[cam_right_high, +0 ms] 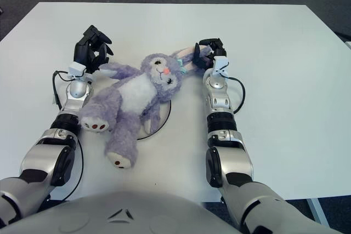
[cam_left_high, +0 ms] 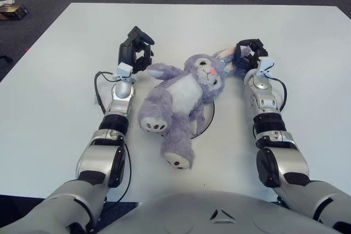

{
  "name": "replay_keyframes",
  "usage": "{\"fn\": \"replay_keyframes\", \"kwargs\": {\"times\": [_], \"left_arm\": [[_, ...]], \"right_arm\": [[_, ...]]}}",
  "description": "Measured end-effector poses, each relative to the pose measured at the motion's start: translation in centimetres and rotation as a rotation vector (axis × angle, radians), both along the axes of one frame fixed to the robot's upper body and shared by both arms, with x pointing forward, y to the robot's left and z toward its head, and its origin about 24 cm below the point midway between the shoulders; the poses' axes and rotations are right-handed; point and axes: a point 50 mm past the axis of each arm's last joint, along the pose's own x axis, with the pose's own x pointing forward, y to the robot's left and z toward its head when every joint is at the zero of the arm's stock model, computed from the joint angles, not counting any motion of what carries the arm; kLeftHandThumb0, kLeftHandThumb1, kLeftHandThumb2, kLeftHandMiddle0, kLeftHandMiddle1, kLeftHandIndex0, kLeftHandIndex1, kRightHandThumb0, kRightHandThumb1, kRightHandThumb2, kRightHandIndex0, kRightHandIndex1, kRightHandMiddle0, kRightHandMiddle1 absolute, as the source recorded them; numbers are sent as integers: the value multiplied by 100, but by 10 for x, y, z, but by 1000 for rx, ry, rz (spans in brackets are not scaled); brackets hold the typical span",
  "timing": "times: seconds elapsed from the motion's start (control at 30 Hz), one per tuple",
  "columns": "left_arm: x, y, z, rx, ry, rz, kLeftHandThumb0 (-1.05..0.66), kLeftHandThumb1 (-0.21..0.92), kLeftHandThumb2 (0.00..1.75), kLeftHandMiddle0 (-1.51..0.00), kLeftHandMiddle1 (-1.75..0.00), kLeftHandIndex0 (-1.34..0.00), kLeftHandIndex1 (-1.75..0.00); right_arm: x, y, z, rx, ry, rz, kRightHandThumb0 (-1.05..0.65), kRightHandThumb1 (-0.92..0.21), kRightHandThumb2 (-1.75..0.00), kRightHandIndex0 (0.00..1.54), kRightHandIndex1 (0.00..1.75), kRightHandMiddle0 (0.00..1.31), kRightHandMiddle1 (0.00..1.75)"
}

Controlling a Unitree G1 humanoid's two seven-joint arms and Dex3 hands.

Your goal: Put the doll into the plate.

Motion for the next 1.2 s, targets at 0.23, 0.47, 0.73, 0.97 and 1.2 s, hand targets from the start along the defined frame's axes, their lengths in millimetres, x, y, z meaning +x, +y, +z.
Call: {"fn": "replay_keyframes", "kwargs": {"times": [0.23,0.47,0.73,0.97,1.2], "left_arm": [[0,0,0,-4,-2,-1,-31,92,65,-79,-175,-52,-174],[0,-1,0,-7,-4,-2,-31,92,65,-80,-175,-52,-174],[0,-2,0,-10,-4,-4,-31,92,65,-80,-175,-53,-173],[-1,-2,0,-12,-8,-5,-31,92,64,-80,-175,-53,-172],[-1,-3,0,-12,-11,-6,-31,92,64,-80,-175,-53,-172]], "right_arm": [[3,3,3,-2,-9,8,-1,-50,-100,59,162,36,156],[6,4,4,-4,-11,22,-1,-50,-100,59,161,36,156],[7,7,1,-11,7,49,-1,-52,-97,58,161,35,156],[12,14,3,-31,12,77,-1,-53,-97,58,161,35,156],[18,24,6,-56,25,109,-1,-53,-97,58,161,35,156]]}}
